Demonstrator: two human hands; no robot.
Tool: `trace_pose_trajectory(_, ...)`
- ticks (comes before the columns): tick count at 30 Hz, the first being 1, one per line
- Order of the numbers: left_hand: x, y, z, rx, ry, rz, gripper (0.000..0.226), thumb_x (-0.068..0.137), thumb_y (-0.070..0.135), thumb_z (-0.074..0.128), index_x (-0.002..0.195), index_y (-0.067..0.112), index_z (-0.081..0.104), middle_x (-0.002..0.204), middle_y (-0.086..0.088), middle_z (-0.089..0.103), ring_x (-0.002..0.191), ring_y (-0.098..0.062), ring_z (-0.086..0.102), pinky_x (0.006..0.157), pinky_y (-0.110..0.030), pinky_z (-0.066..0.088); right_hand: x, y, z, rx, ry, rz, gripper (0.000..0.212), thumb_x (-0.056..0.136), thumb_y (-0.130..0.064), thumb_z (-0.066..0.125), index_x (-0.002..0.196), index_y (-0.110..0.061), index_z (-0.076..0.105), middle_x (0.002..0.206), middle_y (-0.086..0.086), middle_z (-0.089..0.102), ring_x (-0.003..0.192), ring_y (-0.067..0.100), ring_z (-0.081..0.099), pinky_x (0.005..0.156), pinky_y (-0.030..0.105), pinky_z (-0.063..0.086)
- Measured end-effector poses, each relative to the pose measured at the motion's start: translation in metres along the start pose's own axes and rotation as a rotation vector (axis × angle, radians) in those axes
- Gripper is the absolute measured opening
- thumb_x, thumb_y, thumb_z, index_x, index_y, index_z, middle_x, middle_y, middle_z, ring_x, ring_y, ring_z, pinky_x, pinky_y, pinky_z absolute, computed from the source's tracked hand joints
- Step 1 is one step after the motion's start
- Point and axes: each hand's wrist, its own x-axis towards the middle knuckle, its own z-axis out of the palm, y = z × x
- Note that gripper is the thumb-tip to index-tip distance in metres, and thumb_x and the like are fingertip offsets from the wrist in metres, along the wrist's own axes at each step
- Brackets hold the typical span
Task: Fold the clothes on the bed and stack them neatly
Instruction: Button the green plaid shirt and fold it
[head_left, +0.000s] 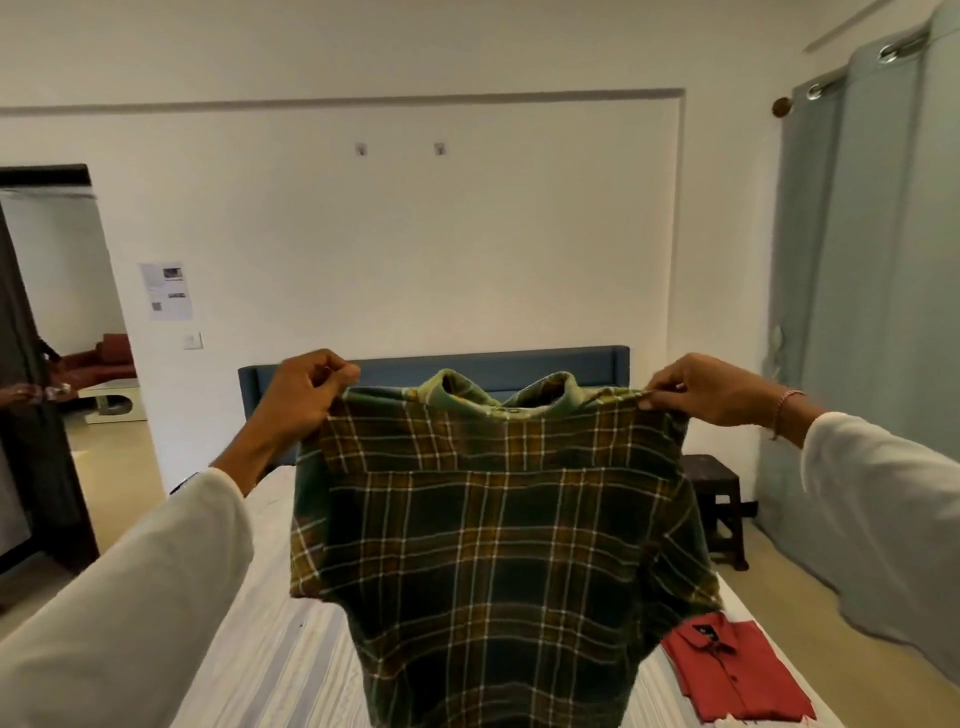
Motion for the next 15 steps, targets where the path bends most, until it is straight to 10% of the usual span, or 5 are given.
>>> trace_pose_trajectory(7, -0.004, -0.003, -0.020, 0.208, -0.372, -0.003, 0.017, 0.094, 0.026, 0.065, 0.094, 0.011, 0.072, 0.087, -0.008, 0.071, 0.086, -0.024, 0.067, 0.068, -0.017, 0.050, -0.009, 0.009, -0.007, 0.147, -0.017, 0.076, 0.027, 0.087, -0.038, 0.068, 0.088, -0.013, 0.077, 0.077, 0.002, 0.072, 0.080, 0.019, 0.070, 0.071, 0.022, 0.058)
trace_pose_trajectory(15, -0.008, -0.015, -0.040, 0.016, -0.331, -0.003, 0.020, 0.087, 0.027, 0.068, 0.097, 0.011, 0.075, 0.085, -0.005, 0.074, 0.089, -0.026, 0.071, 0.080, -0.035, 0.058, -0.017, -0.011, 0.000, 0.094, -0.034, 0.094, 0.034, 0.085, -0.047, 0.062, 0.082, -0.014, 0.067, 0.068, -0.001, 0.064, 0.065, 0.011, 0.059, 0.058, 0.015, 0.048)
